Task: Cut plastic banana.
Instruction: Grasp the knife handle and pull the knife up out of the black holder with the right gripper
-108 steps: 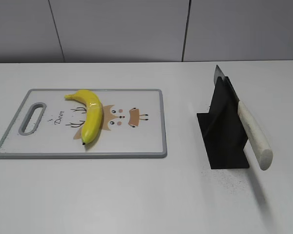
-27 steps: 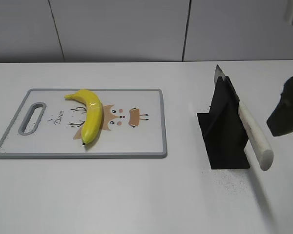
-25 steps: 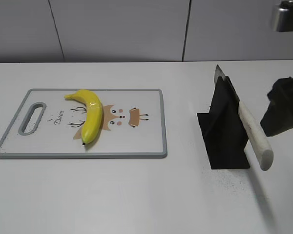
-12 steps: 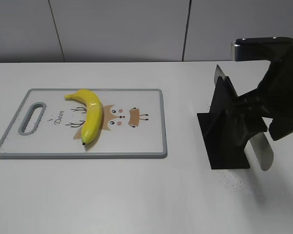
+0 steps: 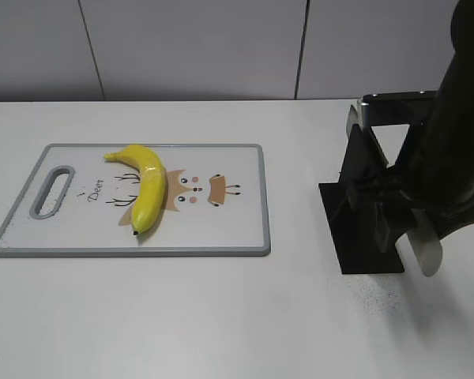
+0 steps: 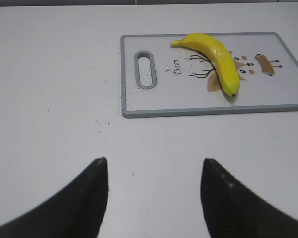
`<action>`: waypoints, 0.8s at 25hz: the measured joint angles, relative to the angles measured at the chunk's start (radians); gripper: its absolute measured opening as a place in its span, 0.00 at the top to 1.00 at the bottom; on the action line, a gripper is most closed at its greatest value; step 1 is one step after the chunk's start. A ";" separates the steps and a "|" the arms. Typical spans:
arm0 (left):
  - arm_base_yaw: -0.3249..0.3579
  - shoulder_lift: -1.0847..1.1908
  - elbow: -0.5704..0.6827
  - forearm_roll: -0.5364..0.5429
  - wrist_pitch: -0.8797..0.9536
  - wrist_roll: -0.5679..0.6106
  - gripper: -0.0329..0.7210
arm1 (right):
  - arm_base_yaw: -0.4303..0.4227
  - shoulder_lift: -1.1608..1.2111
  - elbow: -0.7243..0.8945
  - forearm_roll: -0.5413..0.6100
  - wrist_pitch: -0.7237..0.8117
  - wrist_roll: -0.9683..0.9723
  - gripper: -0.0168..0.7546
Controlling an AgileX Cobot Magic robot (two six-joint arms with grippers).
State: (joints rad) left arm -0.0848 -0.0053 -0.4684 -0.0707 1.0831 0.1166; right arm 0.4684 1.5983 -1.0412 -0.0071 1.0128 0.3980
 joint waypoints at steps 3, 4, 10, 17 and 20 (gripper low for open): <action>0.000 0.000 0.000 0.000 0.000 0.000 0.19 | 0.000 0.008 0.000 0.000 0.000 0.010 0.50; 0.000 0.000 0.000 0.000 0.000 0.000 0.19 | 0.000 0.008 0.000 0.000 0.001 0.012 0.52; 0.000 0.000 0.000 0.000 0.000 0.000 0.19 | 0.000 0.008 0.000 -0.010 0.017 0.032 0.71; 0.000 0.000 0.000 0.000 0.000 0.000 0.19 | 0.000 0.008 0.000 -0.020 0.030 0.059 0.77; 0.000 0.000 0.000 0.000 0.000 0.000 0.19 | 0.000 0.006 0.000 -0.020 0.035 0.059 0.77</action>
State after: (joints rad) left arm -0.0848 -0.0053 -0.4684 -0.0707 1.0831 0.1166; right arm 0.4684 1.6040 -1.0412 -0.0270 1.0477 0.4573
